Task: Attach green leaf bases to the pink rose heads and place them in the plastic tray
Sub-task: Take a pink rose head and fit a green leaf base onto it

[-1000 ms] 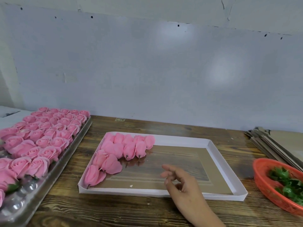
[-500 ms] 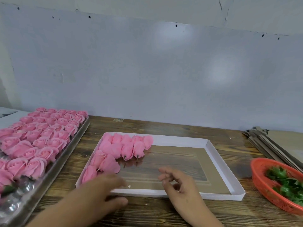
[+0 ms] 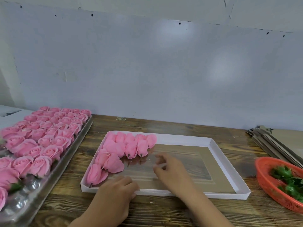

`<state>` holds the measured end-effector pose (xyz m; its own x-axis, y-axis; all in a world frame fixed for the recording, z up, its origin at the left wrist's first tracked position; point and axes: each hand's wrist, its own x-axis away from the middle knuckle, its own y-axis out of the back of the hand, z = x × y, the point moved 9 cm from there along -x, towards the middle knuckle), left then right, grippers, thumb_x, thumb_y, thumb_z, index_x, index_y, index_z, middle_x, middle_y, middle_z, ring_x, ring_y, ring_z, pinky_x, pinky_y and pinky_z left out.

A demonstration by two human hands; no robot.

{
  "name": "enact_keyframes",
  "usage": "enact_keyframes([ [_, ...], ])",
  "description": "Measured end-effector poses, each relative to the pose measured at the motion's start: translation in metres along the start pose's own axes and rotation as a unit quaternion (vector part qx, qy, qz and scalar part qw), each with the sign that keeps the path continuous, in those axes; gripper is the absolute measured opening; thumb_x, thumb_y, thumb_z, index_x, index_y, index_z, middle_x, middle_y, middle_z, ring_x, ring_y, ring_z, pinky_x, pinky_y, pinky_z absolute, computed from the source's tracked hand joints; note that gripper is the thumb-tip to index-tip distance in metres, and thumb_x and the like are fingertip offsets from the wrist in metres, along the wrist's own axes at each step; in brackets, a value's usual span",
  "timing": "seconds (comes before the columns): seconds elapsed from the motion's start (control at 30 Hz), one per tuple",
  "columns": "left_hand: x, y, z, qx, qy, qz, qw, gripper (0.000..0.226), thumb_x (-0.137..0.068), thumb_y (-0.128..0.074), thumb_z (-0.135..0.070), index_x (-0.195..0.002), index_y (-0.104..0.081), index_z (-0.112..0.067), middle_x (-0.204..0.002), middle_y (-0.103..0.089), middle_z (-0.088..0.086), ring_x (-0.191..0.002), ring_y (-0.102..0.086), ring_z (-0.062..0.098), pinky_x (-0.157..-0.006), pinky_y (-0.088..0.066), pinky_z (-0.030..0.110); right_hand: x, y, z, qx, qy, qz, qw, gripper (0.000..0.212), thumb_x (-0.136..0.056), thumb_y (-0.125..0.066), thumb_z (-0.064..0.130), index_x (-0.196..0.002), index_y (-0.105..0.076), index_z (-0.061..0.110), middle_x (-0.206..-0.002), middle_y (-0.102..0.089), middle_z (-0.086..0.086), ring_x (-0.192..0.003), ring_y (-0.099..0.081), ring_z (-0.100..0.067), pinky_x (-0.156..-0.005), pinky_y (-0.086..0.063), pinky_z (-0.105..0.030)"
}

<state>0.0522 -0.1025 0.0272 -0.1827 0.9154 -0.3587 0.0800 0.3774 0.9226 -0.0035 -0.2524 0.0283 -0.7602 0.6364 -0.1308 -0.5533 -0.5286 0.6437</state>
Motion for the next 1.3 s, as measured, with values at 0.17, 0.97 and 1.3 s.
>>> enact_keyframes([
  [0.17, 0.002, -0.001, 0.0, 0.017, -0.016, -0.023, 0.999, 0.042, -0.039, -0.096, -0.019, -0.069, -0.071, -0.034, -0.072, -0.065, -0.022, -0.065, -0.063, 0.003, -0.052, -0.051, 0.016, -0.046, -0.029, 0.022, -0.004, -0.023, -0.033, 0.999, 0.023, -0.086, -0.06, 0.018, -0.109, -0.054, 0.017, -0.093, -0.057, 0.004, -0.078, -0.054, -0.01, -0.058, -0.037, -0.016],
  [0.97, -0.001, 0.001, -0.002, 0.006, -0.019, -0.026, 0.999, 0.041, -0.037, -0.096, -0.026, -0.066, -0.069, -0.038, -0.069, -0.063, -0.025, -0.063, -0.061, -0.003, -0.053, -0.05, 0.012, -0.077, -0.043, 0.01, 0.102, -0.044, -0.026, 0.993, 0.019, -0.087, -0.056, 0.021, -0.101, -0.048, 0.012, -0.089, -0.058, -0.004, -0.081, -0.058, -0.023, -0.067, -0.047, -0.032],
  [1.3, 0.0, 0.001, -0.001, 0.012, -0.014, -0.019, 1.0, 0.042, -0.035, -0.097, -0.026, -0.065, -0.069, -0.038, -0.068, -0.063, -0.025, -0.061, -0.059, -0.004, -0.052, -0.048, 0.01, -0.066, -0.024, 0.013, -0.011, -0.039, -0.073, 0.997, 0.011, -0.089, -0.055, 0.026, -0.082, -0.049, 0.021, -0.075, -0.061, 0.003, -0.062, -0.058, -0.007, -0.052, -0.047, -0.018],
])
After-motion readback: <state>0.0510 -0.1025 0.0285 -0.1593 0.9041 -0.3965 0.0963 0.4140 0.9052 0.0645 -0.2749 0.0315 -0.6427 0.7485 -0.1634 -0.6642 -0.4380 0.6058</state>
